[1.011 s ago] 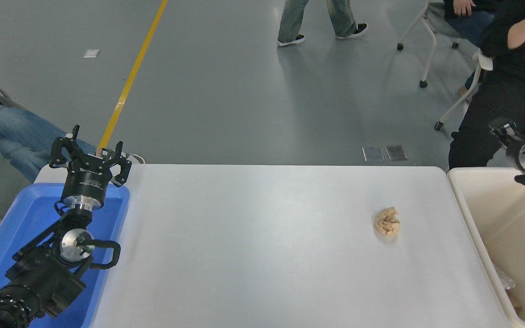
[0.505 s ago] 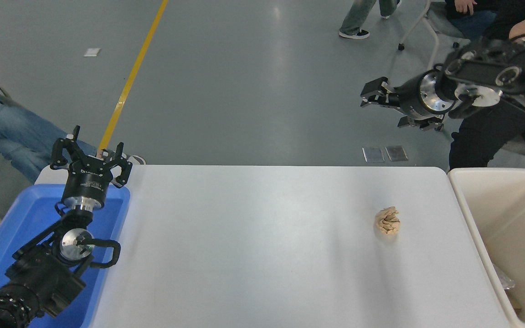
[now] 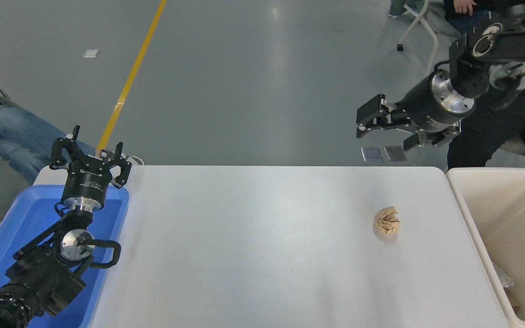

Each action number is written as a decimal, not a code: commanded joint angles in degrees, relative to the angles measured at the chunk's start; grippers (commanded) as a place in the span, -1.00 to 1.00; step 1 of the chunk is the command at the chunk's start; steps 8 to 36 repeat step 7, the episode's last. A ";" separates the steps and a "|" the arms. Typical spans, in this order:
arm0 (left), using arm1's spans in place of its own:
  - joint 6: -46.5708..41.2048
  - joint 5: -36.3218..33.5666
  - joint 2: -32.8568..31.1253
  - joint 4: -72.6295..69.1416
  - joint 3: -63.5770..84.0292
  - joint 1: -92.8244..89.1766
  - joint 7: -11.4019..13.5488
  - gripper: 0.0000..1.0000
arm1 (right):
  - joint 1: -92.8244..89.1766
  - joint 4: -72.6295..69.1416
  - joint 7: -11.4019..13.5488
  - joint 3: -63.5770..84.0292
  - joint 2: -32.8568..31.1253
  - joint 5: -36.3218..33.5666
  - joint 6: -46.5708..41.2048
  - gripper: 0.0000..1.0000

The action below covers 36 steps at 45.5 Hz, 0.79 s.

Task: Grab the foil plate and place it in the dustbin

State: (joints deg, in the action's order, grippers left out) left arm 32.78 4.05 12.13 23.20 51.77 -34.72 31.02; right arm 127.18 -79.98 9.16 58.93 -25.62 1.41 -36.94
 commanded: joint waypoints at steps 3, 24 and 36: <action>0.00 -0.01 0.00 0.00 0.00 0.00 0.00 0.98 | 5.97 -5.80 -0.01 0.84 -2.07 1.67 -2.79 1.00; 0.00 -0.01 0.00 0.00 0.00 0.00 0.00 0.98 | 5.80 -5.80 0.07 0.66 -2.07 1.67 -2.79 1.00; 0.00 -0.01 0.00 0.00 0.00 0.00 0.00 0.98 | 5.80 -5.80 0.07 0.66 -2.07 1.67 -2.79 1.00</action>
